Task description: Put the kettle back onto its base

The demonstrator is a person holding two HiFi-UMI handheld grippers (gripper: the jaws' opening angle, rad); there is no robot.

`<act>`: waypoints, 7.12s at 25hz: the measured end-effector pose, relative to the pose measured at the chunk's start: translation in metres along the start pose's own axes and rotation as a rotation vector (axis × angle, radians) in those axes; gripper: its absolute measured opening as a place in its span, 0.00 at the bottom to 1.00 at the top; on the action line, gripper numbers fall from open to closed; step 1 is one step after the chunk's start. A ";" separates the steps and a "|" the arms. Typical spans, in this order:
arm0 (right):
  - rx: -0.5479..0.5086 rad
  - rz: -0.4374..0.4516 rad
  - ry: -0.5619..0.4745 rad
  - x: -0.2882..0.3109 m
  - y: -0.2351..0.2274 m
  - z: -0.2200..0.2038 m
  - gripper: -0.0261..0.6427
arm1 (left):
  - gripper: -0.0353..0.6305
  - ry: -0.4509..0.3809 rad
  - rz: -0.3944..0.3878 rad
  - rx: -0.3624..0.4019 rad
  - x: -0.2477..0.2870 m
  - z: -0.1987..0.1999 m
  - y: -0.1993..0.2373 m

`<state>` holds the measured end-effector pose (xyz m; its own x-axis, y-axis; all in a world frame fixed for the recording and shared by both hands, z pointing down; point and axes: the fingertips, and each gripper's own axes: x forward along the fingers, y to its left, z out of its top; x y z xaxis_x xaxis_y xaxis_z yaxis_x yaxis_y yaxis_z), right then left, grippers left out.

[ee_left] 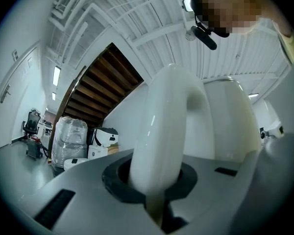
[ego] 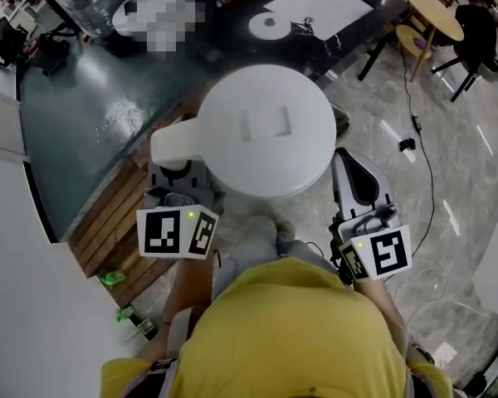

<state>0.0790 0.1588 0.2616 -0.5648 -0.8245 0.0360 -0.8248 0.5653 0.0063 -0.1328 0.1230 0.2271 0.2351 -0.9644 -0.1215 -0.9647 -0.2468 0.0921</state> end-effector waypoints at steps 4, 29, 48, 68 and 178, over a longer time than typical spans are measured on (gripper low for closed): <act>-0.004 -0.027 0.003 0.024 -0.004 0.001 0.05 | 0.11 -0.002 -0.034 0.000 0.023 -0.001 0.013; 0.002 -0.106 0.004 0.126 -0.052 -0.007 0.05 | 0.11 0.014 -0.117 -0.024 0.139 -0.030 0.059; -0.010 0.061 -0.008 0.221 -0.153 -0.001 0.05 | 0.11 -0.010 -0.011 -0.020 0.256 -0.044 0.048; 0.016 0.089 -0.031 0.286 -0.193 -0.005 0.05 | 0.11 0.004 -0.030 -0.023 0.344 -0.063 0.064; -0.073 -0.161 0.061 0.449 -0.270 -0.091 0.05 | 0.35 0.278 0.053 0.101 0.477 -0.224 0.156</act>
<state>0.0499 -0.3616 0.3671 -0.4210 -0.9026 0.0896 -0.8992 0.4283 0.0896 -0.1450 -0.3969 0.4046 0.1938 -0.9683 0.1579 -0.9802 -0.1977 -0.0089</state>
